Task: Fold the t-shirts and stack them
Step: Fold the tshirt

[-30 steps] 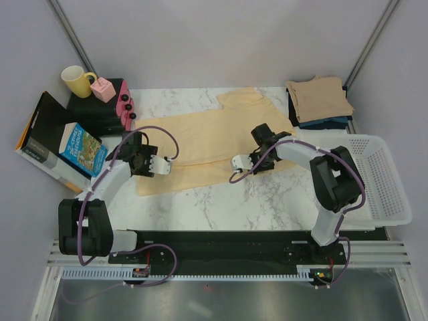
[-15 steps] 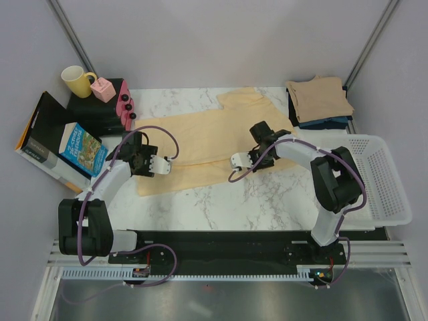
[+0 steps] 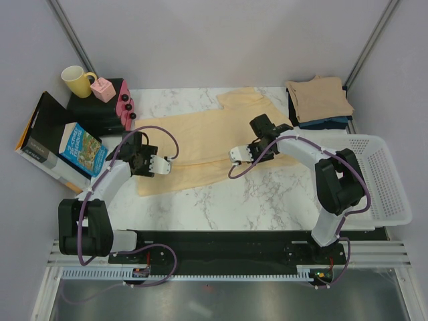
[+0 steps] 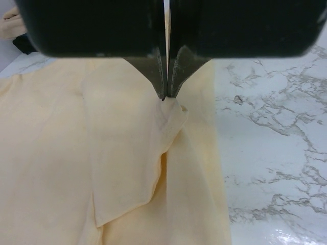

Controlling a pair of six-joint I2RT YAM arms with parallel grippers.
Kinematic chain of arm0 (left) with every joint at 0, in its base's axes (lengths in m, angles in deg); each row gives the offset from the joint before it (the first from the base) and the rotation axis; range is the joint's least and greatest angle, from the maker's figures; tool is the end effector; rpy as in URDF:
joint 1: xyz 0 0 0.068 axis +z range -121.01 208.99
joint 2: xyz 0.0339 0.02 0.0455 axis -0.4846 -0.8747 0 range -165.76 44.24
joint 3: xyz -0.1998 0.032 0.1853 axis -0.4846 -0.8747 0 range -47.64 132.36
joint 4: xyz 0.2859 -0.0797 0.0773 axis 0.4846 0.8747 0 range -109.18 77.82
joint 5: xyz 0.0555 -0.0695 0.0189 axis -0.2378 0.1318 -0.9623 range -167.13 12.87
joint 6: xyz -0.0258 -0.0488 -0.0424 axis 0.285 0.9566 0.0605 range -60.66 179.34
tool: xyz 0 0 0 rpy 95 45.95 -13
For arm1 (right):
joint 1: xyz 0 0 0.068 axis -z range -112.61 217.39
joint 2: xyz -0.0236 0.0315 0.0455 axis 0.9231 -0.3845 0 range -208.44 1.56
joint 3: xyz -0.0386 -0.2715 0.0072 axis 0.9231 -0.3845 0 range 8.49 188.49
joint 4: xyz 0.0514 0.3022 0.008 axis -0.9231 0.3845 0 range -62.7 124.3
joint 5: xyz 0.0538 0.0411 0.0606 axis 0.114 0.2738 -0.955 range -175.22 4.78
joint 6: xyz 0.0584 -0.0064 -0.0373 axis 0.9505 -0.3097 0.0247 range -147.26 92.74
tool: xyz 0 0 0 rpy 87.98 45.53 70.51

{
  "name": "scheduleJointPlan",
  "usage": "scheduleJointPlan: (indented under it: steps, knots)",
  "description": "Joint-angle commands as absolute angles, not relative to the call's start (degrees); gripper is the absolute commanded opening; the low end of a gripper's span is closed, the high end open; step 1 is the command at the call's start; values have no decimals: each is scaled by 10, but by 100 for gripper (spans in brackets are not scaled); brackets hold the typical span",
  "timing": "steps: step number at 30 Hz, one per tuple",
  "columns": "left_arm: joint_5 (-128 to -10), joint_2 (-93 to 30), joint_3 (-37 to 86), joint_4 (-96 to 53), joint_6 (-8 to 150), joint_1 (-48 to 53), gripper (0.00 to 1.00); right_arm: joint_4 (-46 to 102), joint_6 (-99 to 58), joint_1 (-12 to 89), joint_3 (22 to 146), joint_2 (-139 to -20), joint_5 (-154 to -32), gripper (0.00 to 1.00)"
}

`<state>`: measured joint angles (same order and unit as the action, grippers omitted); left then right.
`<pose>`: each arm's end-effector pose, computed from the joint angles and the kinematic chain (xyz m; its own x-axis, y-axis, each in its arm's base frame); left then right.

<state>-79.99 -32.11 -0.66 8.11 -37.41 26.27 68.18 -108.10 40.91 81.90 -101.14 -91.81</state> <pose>0.3134 -0.0121 0.1713 0.1180 0.9873 0.1060 0.8264 -0.1568 0.5409 0.3615 0.1874 0.1592 0.3376 -0.9275 -0.1606 -0.9073 -0.2753 -0.3178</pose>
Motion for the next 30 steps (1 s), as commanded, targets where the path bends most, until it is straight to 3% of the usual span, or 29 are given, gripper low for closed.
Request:
scheduleJointPlan:
  steps: [1, 7, 9, 10, 16, 18, 19, 20, 30]
  knots:
    - [-793, -325, 10, 79, -353, 261, 72, 694, -1093, 408, 842, -1002, -915, 2]
    - [-792, -326, 9, 80, -354, 261, 72, 702, -1093, 409, 847, -1004, -918, 5]
    - [-793, -327, 10, 80, -354, 261, 72, 701, -1090, 409, 849, -1006, -922, 5]
    - [-793, -326, 10, 79, -355, 261, 72, 702, -1090, 408, 850, -1005, -925, 0]
    - [-793, -326, 12, 79, -355, 261, 72, 708, -1084, 408, 860, -1008, -941, 0]
    - [-794, -325, 12, 79, -355, 261, 72, 709, -1079, 408, 865, -1011, -940, 14]
    - [-794, -326, 12, 79, -355, 261, 72, 710, -1079, 405, 865, -1013, -937, 13]
    - [-794, -326, 12, 80, -355, 261, 72, 712, -1081, 406, 865, -1014, -937, 1]
    - [-794, -331, 18, 80, -356, 261, 72, 711, -1088, 404, 865, -1022, -925, 0]
